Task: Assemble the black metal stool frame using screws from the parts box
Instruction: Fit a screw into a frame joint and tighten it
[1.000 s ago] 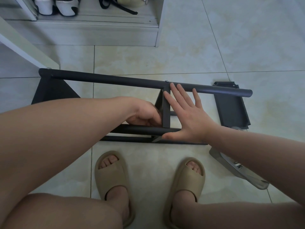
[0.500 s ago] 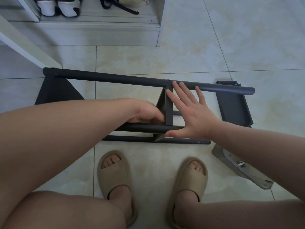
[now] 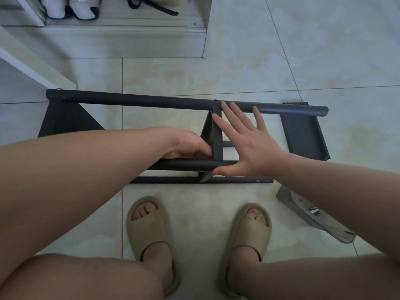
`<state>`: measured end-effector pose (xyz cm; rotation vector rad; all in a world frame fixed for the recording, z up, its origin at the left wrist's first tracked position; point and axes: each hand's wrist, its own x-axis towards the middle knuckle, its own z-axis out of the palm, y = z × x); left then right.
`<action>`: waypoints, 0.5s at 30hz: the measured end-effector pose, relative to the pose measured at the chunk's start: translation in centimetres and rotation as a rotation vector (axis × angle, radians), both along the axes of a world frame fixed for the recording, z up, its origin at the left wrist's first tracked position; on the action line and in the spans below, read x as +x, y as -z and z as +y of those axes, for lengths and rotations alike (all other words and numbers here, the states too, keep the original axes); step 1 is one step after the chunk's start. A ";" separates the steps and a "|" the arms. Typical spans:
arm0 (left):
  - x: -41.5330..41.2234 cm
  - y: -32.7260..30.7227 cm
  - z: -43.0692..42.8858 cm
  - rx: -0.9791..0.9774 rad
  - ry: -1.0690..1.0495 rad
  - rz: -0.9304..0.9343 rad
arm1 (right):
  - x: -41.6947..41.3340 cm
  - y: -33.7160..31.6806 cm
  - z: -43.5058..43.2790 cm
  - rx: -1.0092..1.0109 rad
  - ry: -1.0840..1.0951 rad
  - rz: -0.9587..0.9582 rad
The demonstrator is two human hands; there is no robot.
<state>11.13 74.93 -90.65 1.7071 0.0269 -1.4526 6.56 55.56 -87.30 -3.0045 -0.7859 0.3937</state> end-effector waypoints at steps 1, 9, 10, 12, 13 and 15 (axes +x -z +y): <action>0.0 0.0 0.1 0.001 0.008 0.007 | 0.0 0.0 0.0 0.003 -0.002 0.002; 0.3 -0.2 0.1 0.007 0.012 0.024 | 0.1 0.1 0.0 0.019 -0.003 -0.004; 0.4 -0.4 0.1 0.012 0.030 0.036 | 0.1 0.1 0.1 0.022 -0.002 -0.006; 0.5 -0.7 0.2 0.013 0.038 0.047 | 0.1 0.2 0.1 0.022 -0.001 -0.012; 0.5 -0.7 0.1 0.011 0.030 0.049 | 0.1 0.2 0.1 0.022 -0.002 -0.014; 0.6 -0.8 0.0 0.008 0.009 0.057 | 0.0 0.2 0.2 0.024 -0.002 -0.015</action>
